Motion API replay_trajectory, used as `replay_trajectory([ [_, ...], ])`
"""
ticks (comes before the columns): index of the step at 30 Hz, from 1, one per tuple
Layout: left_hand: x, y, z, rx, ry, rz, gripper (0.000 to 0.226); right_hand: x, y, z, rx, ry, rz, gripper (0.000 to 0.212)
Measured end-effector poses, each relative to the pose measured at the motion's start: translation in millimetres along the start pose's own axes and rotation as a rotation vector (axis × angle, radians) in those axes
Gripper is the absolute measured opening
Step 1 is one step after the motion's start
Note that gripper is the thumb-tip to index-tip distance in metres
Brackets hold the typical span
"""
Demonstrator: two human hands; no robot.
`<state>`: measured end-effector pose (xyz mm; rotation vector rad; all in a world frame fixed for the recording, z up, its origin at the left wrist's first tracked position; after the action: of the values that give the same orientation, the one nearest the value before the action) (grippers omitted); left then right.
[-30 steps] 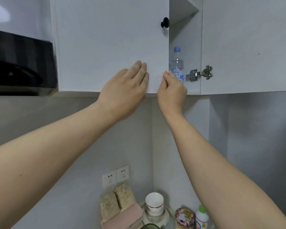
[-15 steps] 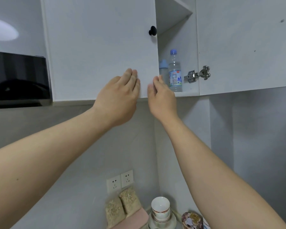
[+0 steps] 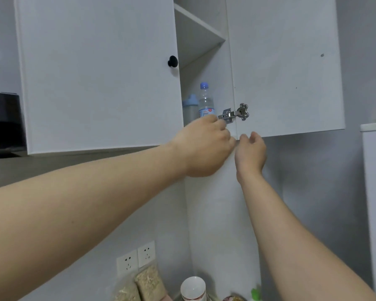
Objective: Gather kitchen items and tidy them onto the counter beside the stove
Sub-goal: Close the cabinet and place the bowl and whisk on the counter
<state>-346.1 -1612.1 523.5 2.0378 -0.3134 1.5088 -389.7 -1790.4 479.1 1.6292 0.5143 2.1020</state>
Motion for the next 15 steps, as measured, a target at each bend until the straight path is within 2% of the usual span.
replay_trajectory([
  [2, -13, 15, 1, -0.019, 0.019, 0.089, 0.004, -9, 11, -10, -0.027, 0.033, 0.020, 0.043],
  [4, -15, 32, 9, -0.008, 0.007, 0.102, 0.014, -18, 21, -19, -0.054, 0.087, 0.049, 0.051],
  [7, -11, 52, 13, -0.028, -0.027, 0.105, 0.026, -31, 37, -32, -0.143, 0.320, 0.139, 0.042],
  [9, -11, 63, 15, -0.047, -0.039, 0.139, 0.033, -39, 48, -38, -0.202, 0.506, 0.202, 0.045],
  [12, -9, 74, 17, -0.076, -0.053, 0.147, 0.049, -35, 67, -50, -0.247, 0.606, 0.161, 0.026],
  [15, 0, 79, 18, -0.104, -0.054, 0.143, 0.063, -24, 86, -56, -0.265, 0.751, 0.108, 0.032],
])
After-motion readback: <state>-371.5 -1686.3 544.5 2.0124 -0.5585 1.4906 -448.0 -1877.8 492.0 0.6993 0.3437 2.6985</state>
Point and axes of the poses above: each hand's wrist, its own y-axis towards the middle knuckle, its own z-axis out of the palm, x = y × z, the point moved 8 cm from there along y, towards the middle knuckle, and after that the axes turned 13 degrees about x, right-handed, at the moved point
